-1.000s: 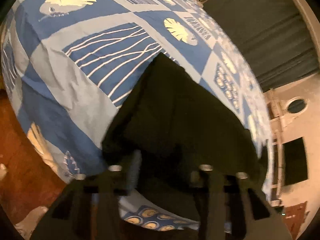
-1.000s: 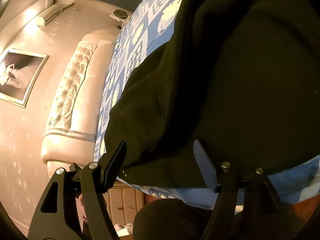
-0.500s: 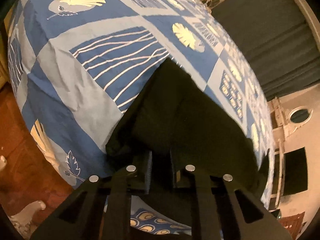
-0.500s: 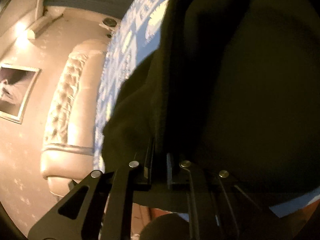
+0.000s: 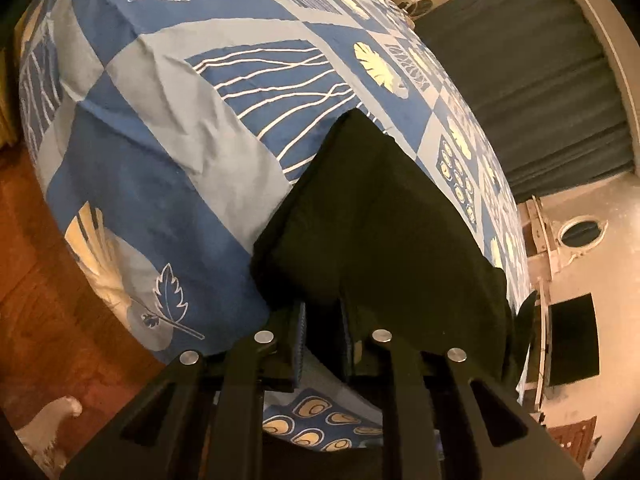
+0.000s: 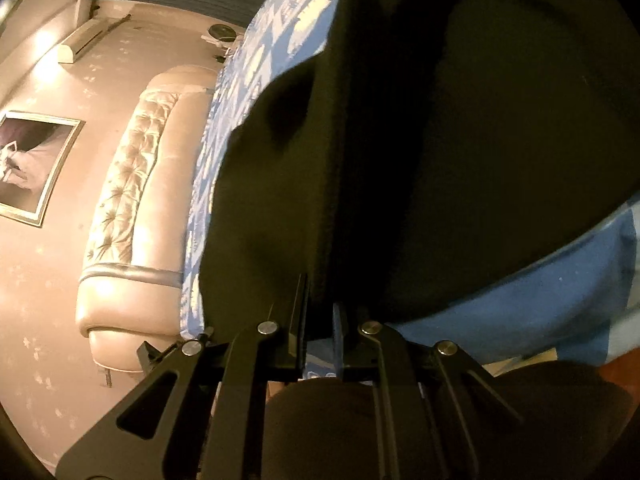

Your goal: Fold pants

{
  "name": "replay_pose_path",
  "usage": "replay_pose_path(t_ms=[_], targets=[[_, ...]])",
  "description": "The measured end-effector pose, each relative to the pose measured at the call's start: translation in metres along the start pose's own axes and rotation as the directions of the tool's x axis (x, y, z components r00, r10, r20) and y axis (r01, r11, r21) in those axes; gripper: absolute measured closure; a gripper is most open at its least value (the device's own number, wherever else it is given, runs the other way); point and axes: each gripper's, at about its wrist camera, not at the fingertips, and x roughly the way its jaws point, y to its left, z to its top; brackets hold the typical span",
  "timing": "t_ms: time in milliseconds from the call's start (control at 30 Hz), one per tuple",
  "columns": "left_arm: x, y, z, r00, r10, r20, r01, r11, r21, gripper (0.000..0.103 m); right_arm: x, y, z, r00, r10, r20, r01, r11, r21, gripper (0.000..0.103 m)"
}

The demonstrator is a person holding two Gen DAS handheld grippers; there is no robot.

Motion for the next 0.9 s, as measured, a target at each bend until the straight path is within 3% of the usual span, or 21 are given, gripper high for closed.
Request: replay_pose_path(t_ms=[100,133,200,267,300,333,500,667,700,767,800,900], targets=[[-0.007,-0.005,-0.001,1.0,0.014,0.011,-0.015,0.999,0.046,0.082,-0.009,0.005,0.003,1.0,-0.005,0.007,0.005,1.0,-0.012,0.085],[-0.01,-0.009,-0.002,0.999,0.036,0.023,-0.038,0.997,0.068,0.08,-0.013,0.008,0.005,1.0,-0.012,0.011,0.013,1.0,-0.028,0.078],[-0.021,-0.02,-0.005,0.993,0.1,0.063,-0.108,0.985,0.138,0.069,-0.03,0.014,0.011,0.999,-0.027,0.046,0.03,0.998,-0.061,0.07],[-0.031,-0.033,-0.009,0.983,0.153,0.105,-0.172,0.962,0.214,0.058,-0.049,0.017,0.024,0.994,-0.055,0.091,0.063,0.994,-0.088,0.052],[-0.034,-0.04,-0.01,0.978,0.172,0.12,-0.198,0.948,0.249,0.045,-0.061,0.02,0.037,0.989,-0.072,0.126,0.085,0.991,-0.107,0.05],[-0.037,-0.048,-0.012,0.974,0.184,0.135,-0.215,0.937,0.277,0.04,-0.071,0.023,0.05,0.983,-0.088,0.163,0.108,0.987,-0.121,0.049],[-0.037,-0.085,-0.015,0.988,0.104,0.11,-0.135,0.932,0.337,0.027,-0.098,0.049,0.155,0.939,-0.174,0.297,0.228,0.961,-0.159,0.038],[-0.004,-0.12,-0.014,0.999,0.029,0.018,-0.033,0.947,0.319,0.026,-0.061,0.077,0.274,0.861,-0.369,0.349,0.447,0.877,-0.175,0.034],[0.003,-0.124,-0.015,1.0,0.026,0.006,-0.026,0.949,0.315,0.026,-0.045,0.08,0.301,0.828,-0.438,0.35,0.515,0.841,-0.168,0.034],[0.019,-0.131,-0.017,0.999,0.029,-0.018,-0.022,0.947,0.32,0.026,-0.013,0.079,0.338,0.788,-0.527,0.318,0.594,0.786,-0.172,0.033],[0.027,-0.132,-0.019,0.999,0.04,-0.028,-0.028,0.944,0.328,0.026,0.006,0.075,0.357,0.752,-0.583,0.307,0.645,0.747,-0.16,0.033],[0.045,-0.123,-0.022,0.995,0.07,-0.069,-0.045,0.95,0.31,0.026,0.044,0.064,0.389,0.692,-0.667,0.277,0.715,0.685,-0.137,0.033]])
